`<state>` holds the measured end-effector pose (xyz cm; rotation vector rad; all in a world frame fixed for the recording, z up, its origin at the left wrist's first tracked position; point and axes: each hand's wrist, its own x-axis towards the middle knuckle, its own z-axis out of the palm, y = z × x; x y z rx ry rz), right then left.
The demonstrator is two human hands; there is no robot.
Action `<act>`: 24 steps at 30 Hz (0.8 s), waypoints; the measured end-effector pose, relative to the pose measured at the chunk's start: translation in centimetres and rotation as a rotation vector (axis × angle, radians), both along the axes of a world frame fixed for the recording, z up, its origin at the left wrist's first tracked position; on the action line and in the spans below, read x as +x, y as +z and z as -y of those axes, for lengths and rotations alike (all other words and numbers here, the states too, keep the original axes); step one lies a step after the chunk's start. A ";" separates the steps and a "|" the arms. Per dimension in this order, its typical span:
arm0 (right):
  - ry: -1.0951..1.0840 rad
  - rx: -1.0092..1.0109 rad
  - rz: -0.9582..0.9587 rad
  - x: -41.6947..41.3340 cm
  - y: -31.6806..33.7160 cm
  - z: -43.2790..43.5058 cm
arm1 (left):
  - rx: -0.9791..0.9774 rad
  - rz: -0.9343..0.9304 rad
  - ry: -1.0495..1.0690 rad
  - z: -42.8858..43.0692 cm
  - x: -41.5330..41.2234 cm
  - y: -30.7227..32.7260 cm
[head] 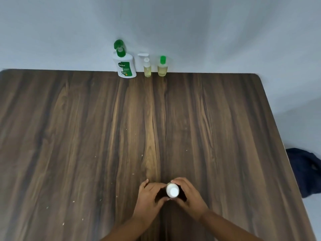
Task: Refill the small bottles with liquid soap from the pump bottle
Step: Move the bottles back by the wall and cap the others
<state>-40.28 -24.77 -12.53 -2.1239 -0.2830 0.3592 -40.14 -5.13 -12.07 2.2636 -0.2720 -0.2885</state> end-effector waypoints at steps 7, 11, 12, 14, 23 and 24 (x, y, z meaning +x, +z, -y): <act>-0.157 0.016 0.066 6.2 0.6 -0.9 | 0.083 -0.004 0.060 0.9 5.1 0.5; -0.220 0.037 0.078 11.6 0.1 -0.7 | 0.162 -0.087 0.002 2.0 9.4 1.1; -0.233 0.036 0.084 13.1 0.0 -0.7 | 0.160 -0.085 -0.001 2.3 10.8 1.1; -0.275 0.027 0.098 16.4 0.0 -0.5 | 0.151 -0.086 -0.019 3.1 14.0 1.1; -0.479 -0.084 0.190 31.0 -0.5 0.0 | 0.218 -0.142 -0.065 7.2 28.0 1.2; -0.500 -0.084 0.208 32.4 -0.6 0.0 | 0.193 -0.141 -0.053 7.7 29.5 1.1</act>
